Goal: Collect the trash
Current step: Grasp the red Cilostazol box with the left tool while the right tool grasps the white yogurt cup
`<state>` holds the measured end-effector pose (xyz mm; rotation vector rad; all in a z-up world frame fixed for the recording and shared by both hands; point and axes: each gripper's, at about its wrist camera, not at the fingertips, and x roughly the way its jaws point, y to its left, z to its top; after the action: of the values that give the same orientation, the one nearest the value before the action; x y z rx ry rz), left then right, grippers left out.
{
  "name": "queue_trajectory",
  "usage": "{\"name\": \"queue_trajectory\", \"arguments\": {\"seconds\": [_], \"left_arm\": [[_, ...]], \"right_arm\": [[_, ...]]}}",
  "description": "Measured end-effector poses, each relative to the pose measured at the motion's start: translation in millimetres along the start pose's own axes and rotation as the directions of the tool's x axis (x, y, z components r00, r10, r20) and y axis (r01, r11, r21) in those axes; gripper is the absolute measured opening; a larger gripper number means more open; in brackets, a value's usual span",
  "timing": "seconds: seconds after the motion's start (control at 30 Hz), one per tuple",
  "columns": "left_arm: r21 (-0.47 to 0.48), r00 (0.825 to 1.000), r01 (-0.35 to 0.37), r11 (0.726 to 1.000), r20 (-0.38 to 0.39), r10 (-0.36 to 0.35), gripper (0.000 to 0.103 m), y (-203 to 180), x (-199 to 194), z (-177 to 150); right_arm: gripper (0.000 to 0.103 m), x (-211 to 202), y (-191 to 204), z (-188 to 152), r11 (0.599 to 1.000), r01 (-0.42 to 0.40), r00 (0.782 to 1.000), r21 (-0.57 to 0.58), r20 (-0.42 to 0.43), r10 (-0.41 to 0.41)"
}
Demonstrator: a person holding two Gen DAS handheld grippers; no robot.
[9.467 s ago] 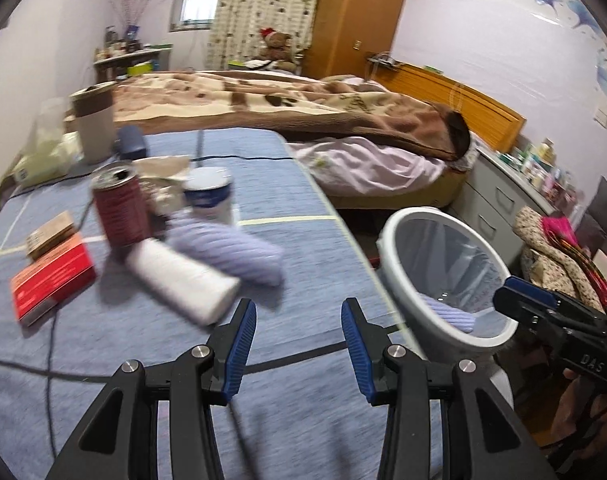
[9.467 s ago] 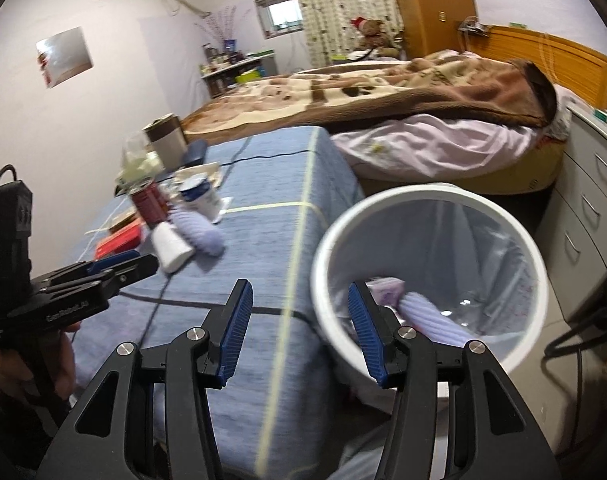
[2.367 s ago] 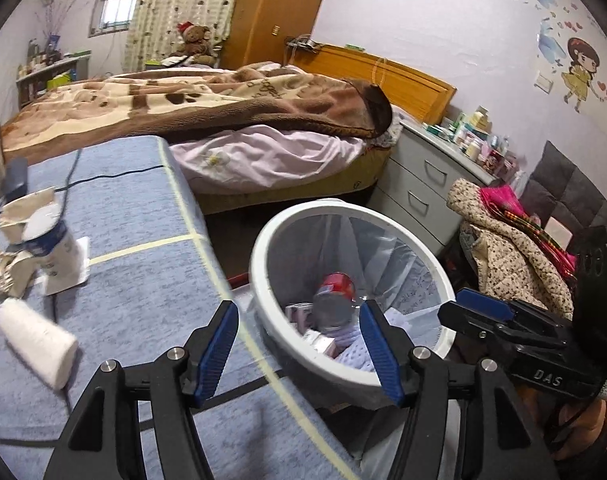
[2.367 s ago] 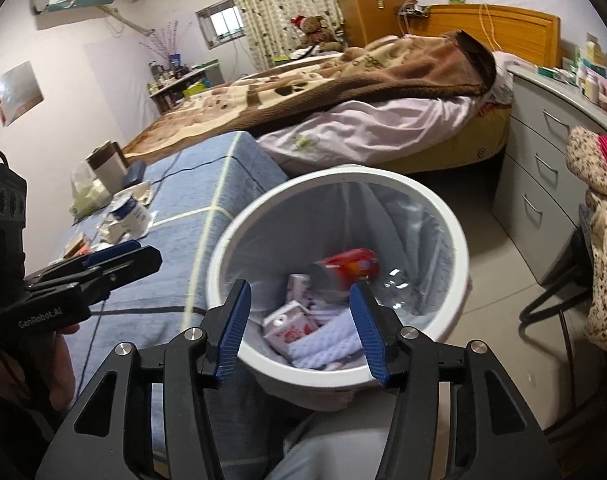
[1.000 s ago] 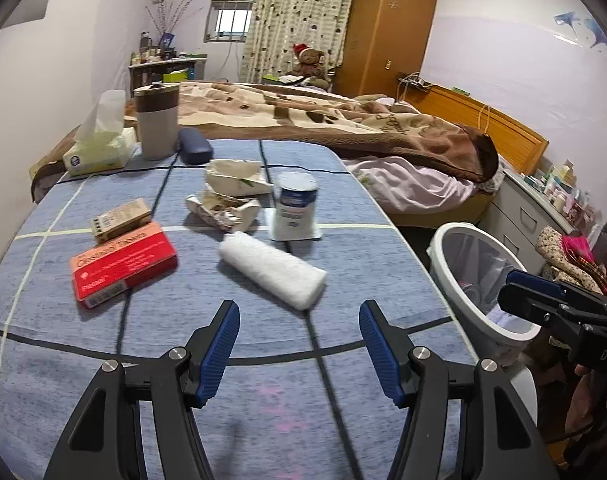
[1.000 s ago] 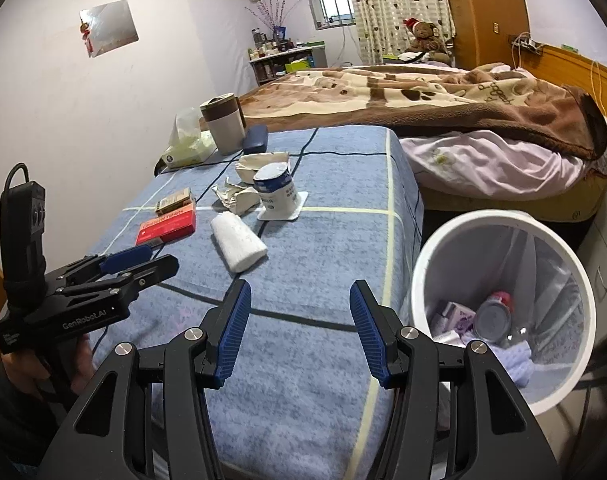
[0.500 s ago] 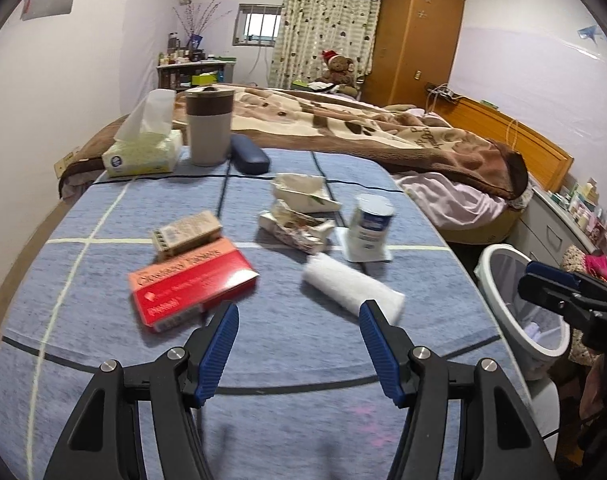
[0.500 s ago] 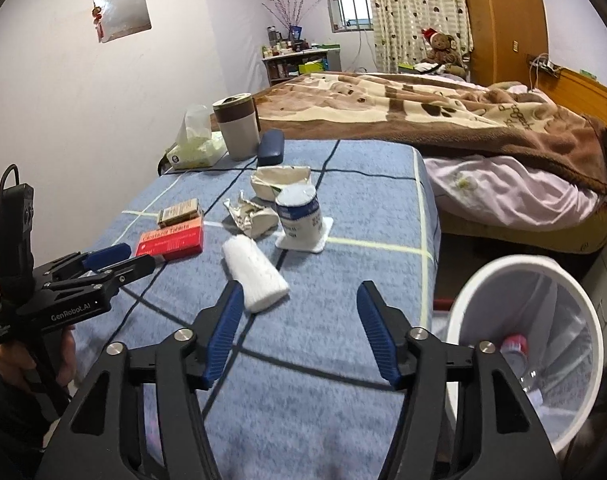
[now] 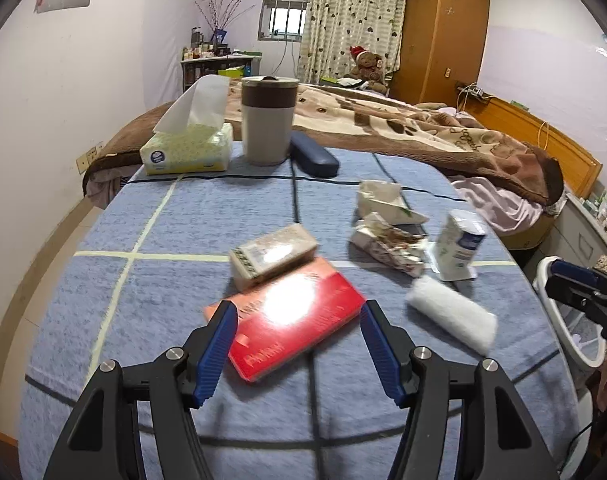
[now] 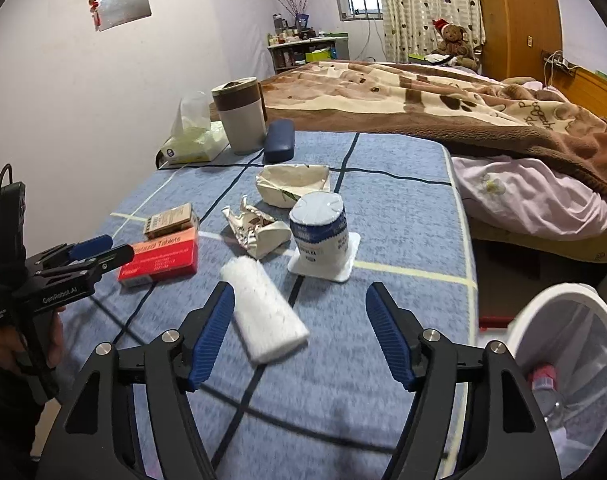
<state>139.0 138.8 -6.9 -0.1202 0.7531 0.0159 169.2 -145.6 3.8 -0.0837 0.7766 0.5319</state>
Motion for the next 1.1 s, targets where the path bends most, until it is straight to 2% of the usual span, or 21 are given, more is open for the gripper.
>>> {"name": "queue_trajectory", "arguments": {"seconds": [0.1, 0.23, 0.53, 0.67, 0.73, 0.77, 0.83, 0.97, 1.1], "left_arm": [[0.011, 1.000, 0.006, 1.000, -0.018, -0.006, 0.069, 13.6, 14.0, 4.7], [0.025, 0.999, 0.008, 1.000, -0.042, -0.007, 0.069, 25.8, 31.1, 8.1], [0.060, 0.989, 0.108, 0.992, -0.112, -0.101, 0.069, 27.8, 54.8, 5.6], [0.097, 0.985, 0.130, 0.987, -0.130, -0.117, 0.072, 21.7, 54.2, 1.4], [0.102, 0.981, 0.150, 0.983, -0.141, -0.135, 0.072, 18.6, 51.7, -1.6], [0.107, 0.978, 0.162, 0.981, -0.147, -0.145, 0.072, 16.0, 49.7, -3.5], [0.125, 0.975, 0.179, 0.976, -0.158, -0.158, 0.072, 8.0, 45.9, -9.6], [0.158, 0.976, 0.169, 0.973, -0.168, -0.142, 0.072, -7.4, 42.1, -18.0], [0.176, 0.985, 0.101, 0.979, -0.158, -0.074, 0.072, -18.2, 45.6, -17.3]], "right_arm": [[0.070, 14.2, 0.5, 5.3, 1.000, 0.010, 1.000, 0.003, -0.014, -0.010], [0.070, 32.8, 0.9, 14.0, 1.000, 0.029, 0.999, -0.001, -0.027, -0.029], [0.070, 68.5, -7.5, 29.6, 0.998, 0.059, 0.996, 0.006, -0.061, -0.058], [0.070, 69.0, -14.1, 30.9, 0.998, 0.048, 0.997, 0.042, -0.064, -0.045], [0.062, 67.1, -17.0, 29.6, 0.998, 0.030, 0.998, 0.054, -0.061, -0.027], [0.052, 63.7, -18.2, 28.2, 0.998, 0.025, 0.998, 0.055, -0.059, -0.022], [0.052, 60.6, -18.7, 26.9, 0.998, 0.029, 0.998, 0.053, -0.058, -0.026], [0.052, 52.2, -18.7, 24.1, 0.999, 0.022, 0.999, 0.050, -0.047, -0.019], [0.052, 38.1, -17.7, 18.1, 0.999, 0.009, 0.999, 0.046, -0.039, -0.007]]}}
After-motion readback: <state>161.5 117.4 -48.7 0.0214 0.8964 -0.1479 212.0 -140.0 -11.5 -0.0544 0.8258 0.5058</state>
